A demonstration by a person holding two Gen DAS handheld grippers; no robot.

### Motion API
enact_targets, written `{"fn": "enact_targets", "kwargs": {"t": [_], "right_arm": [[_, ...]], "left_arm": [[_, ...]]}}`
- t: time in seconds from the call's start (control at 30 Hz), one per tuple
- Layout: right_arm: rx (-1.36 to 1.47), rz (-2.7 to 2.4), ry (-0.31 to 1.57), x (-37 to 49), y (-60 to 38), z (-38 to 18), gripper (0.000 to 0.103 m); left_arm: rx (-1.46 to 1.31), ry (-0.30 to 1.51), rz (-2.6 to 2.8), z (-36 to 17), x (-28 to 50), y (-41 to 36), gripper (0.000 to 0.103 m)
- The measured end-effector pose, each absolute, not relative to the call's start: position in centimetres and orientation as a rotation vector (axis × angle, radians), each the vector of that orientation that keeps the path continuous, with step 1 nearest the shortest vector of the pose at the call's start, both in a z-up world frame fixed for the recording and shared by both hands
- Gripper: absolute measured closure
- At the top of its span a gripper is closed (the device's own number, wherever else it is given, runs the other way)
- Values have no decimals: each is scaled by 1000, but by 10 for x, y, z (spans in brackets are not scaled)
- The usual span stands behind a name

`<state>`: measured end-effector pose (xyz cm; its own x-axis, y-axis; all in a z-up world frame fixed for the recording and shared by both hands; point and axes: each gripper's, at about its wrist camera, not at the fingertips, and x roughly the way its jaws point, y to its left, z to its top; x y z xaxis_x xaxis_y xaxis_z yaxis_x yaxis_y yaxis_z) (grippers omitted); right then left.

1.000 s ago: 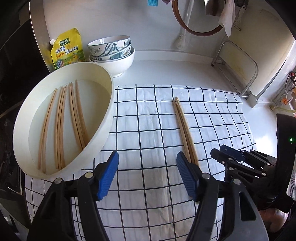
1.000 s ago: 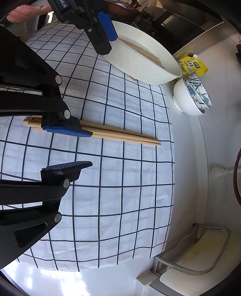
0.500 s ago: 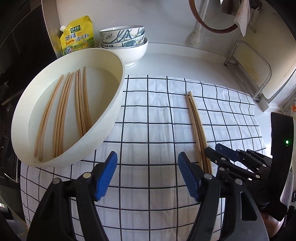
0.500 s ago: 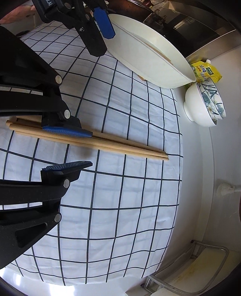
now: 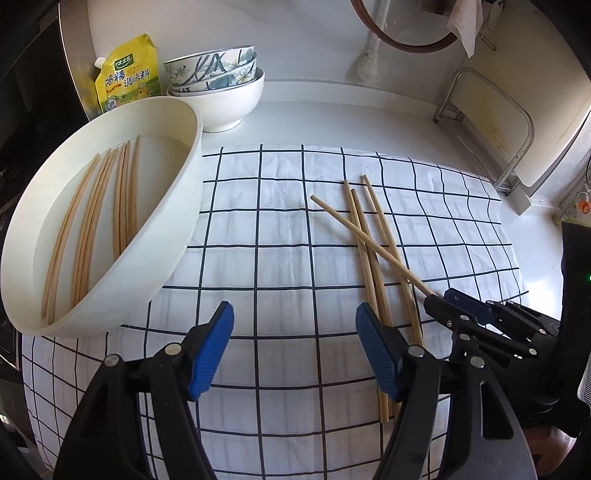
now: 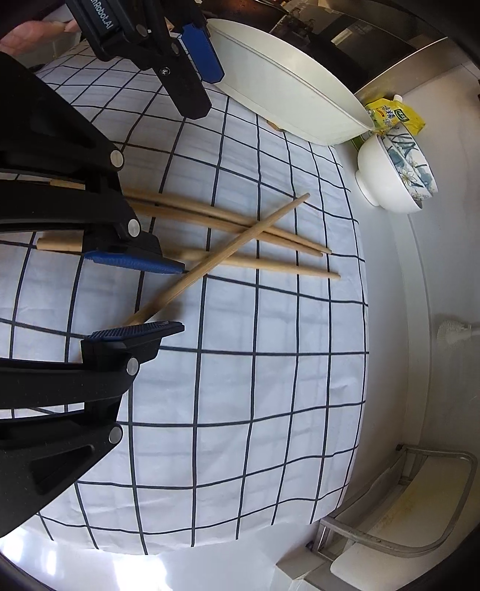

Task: Organize utensils
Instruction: 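Lower the left tool onto one wooden chopstick and close it while the right tool grasps another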

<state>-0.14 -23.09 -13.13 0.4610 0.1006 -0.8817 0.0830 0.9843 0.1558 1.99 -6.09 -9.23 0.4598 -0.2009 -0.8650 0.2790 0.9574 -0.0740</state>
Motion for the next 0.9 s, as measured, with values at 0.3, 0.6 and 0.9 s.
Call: {"fn": "enact_targets", "kwargs": {"t": [0.3, 0.6, 0.9], "right_arm": [[185, 60, 1081, -5, -236, -130, 77], [148, 84, 1076, 4, -233, -131, 85], [225, 54, 1063, -5, -247, -134, 96]], "left_arm": [[95, 1070, -304, -108, 25, -74, 36], [95, 1090, -305, -116, 25, -79, 36], [102, 1088, -306, -119, 25, -82, 36]]}}
